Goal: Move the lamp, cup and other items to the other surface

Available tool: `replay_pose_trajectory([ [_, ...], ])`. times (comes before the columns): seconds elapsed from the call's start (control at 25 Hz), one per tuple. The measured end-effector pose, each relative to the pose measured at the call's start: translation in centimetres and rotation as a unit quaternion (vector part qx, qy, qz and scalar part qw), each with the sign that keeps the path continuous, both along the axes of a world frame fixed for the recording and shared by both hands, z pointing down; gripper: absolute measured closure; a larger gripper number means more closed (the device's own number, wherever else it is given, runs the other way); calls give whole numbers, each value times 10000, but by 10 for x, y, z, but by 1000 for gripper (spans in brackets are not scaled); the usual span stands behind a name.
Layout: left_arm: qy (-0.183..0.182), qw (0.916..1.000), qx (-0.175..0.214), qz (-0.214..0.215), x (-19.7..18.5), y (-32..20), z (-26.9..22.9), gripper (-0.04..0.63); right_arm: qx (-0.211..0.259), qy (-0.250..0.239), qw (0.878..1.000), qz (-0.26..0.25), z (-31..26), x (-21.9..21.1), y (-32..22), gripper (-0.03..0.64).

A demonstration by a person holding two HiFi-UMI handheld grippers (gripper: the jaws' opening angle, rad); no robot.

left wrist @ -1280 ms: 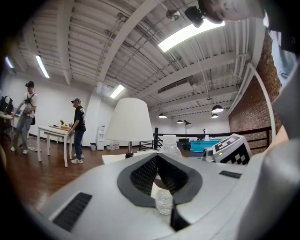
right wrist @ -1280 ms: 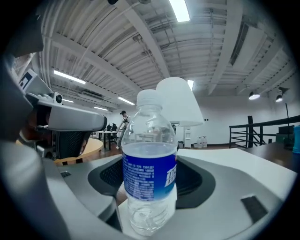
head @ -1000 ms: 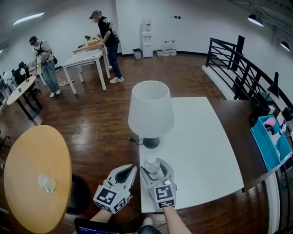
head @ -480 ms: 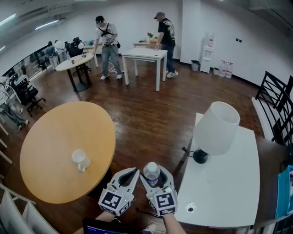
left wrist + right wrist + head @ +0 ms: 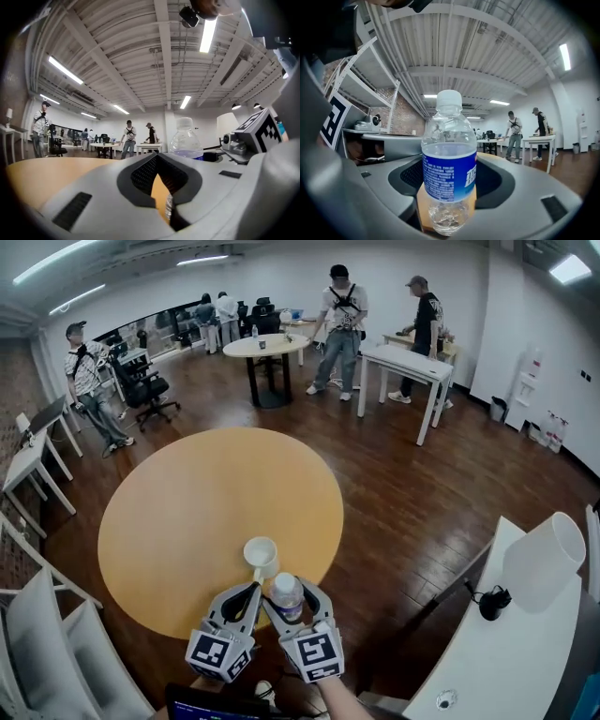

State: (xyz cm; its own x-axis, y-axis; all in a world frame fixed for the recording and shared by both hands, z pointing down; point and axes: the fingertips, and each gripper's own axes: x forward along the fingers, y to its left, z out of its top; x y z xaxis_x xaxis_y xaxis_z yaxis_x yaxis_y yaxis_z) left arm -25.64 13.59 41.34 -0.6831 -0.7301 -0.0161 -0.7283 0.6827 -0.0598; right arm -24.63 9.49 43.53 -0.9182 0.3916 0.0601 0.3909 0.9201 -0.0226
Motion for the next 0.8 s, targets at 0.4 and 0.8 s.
replay_pose_trajectory([
  [0.4,295,9918,-25,-1242,-56,149,27,583,189,12,9941,-1070,34,-77,142,331],
  [0.8,557,9918,-8,-1149,-85,186,46,584,122,120,9966,-805,54,-99,170,303],
])
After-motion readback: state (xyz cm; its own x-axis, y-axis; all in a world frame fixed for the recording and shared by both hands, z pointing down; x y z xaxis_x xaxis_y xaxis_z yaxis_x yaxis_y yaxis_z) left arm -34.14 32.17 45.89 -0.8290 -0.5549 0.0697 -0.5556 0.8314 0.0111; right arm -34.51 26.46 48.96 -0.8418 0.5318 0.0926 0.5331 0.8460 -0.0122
